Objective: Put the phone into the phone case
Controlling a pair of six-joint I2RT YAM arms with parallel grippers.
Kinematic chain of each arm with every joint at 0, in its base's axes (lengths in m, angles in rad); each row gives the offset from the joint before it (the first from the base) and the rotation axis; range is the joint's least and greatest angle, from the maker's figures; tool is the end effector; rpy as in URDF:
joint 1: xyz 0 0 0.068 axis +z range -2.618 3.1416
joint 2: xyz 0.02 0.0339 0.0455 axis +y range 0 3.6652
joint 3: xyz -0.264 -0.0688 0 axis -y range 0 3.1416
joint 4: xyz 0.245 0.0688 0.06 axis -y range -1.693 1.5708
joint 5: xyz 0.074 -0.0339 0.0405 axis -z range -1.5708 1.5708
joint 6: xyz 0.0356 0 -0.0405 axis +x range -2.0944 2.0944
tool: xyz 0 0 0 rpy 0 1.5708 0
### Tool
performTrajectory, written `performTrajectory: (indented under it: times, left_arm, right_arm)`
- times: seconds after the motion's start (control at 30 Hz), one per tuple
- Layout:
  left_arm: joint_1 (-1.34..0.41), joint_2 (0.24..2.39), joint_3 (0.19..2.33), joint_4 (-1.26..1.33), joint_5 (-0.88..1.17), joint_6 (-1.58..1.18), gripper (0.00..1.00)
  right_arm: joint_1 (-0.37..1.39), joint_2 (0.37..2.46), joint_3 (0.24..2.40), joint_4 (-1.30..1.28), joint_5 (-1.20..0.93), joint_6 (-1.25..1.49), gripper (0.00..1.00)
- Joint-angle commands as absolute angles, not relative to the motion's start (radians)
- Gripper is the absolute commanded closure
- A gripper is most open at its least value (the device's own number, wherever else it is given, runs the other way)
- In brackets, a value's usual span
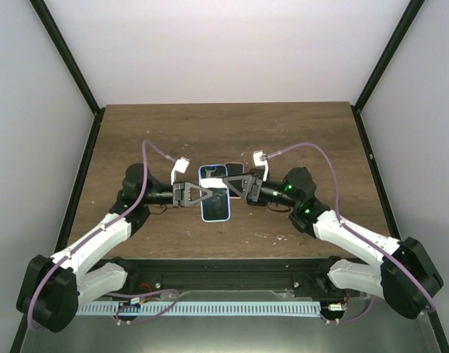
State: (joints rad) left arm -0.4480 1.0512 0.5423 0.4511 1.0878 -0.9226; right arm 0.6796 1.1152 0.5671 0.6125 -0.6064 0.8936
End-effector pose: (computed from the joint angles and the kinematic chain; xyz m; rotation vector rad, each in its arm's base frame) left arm 0.1869 -0.1248 0.2705 0.5512 1.9073 -1.8373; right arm 0.1796 0.1712 0.2808 -0.3809 1.7439 1.6526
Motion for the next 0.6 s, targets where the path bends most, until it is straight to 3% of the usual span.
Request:
performTrajectory:
  times: [0.0, 0.3, 0.43, 0.57]
  left_arm:
    - [-0.454, 1.050, 0.575, 0.500, 1.136, -0.859, 0.90]
    - [-0.456, 1.063, 0.586, 0.473, 1.178, -0.818, 0.90]
    - [-0.456, 1.073, 0.589, 0.441, 1.187, -0.790, 0.90]
    - [-0.456, 1.080, 0.605, 0.366, 1.178, -0.745, 0.90]
  right_arm:
    - [0.647, 1.114, 0.631, 0.600, -0.705, 0.958, 0.55]
    - [0.643, 1.175, 0.698, 0.620, -0.804, 0.997, 0.56]
    - [0.641, 1.181, 0.697, 0.650, -0.802, 1.010, 0.67]
    - [0.637, 1.177, 0.698, 0.666, -0.799, 1.000, 0.92]
